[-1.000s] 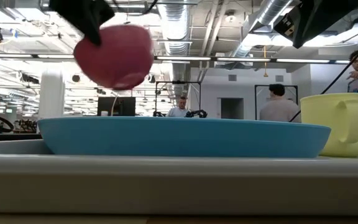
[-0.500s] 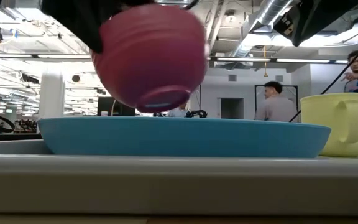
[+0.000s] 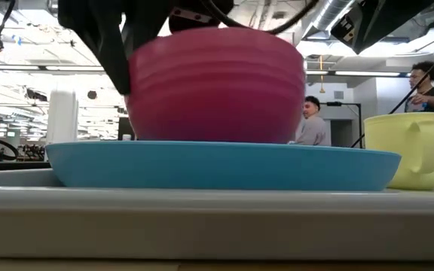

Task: Set up tray
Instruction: Put the red bowl on the blue plate, then put the gray table napkin to the right of the blue plate on the gray tray

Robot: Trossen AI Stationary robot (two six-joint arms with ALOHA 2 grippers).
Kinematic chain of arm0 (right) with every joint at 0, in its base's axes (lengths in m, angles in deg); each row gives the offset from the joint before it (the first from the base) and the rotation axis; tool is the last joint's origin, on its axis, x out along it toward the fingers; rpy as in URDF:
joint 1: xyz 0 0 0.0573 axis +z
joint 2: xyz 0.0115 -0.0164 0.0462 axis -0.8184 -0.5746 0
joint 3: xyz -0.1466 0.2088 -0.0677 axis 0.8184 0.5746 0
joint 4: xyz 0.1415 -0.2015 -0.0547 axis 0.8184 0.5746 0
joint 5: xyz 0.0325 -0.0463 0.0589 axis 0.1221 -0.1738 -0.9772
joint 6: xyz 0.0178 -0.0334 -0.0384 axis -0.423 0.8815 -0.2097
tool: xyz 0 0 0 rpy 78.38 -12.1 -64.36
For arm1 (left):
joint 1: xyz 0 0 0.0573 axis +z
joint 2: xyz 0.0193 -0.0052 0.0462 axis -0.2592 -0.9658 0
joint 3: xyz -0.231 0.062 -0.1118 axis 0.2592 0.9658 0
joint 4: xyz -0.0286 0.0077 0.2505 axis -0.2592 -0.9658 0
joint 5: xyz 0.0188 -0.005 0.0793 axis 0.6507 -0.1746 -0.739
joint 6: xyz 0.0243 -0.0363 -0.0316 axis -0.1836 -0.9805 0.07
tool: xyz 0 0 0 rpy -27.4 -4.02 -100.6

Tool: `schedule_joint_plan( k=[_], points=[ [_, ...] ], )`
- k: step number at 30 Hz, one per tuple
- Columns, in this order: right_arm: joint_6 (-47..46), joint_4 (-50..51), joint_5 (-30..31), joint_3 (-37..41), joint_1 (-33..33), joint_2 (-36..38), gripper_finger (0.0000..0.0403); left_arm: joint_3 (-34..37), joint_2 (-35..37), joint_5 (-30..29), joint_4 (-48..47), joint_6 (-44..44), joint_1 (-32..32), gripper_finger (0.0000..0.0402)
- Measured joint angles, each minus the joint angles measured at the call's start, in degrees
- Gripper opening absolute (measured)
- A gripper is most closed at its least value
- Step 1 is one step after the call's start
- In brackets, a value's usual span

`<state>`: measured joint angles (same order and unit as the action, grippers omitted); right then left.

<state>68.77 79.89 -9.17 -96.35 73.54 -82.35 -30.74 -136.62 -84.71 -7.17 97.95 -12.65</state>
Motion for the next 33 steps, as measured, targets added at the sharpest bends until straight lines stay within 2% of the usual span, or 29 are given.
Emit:
schedule_joint_plan(
  k=[3,14,20,33],
  points=[
    [0.0,0.0,0.0,0.0,0.0,0.0,0.0082,-1.2,-1.2,-2.7,-0.6,0.3,-0.5,0.0],
    [0.1,0.1,0.0,0.0,0.0,0.0,0.0082,-1.6,-1.0,-3.4,-2.0,-1.3,-1.3,0.0029],
    [0.1,0.1,0.0,0.0,0.0,0.0,0.0082,-1.6,-1.0,-9.3,-2.0,-3.0,-1.3,0.005],
    [0.1,0.1,0.0,0.0,0.0,0.0,0.0082,-1.6,-1.0,-9.3,-2.3,-2.9,-1.3,0.0102]
  ],
)
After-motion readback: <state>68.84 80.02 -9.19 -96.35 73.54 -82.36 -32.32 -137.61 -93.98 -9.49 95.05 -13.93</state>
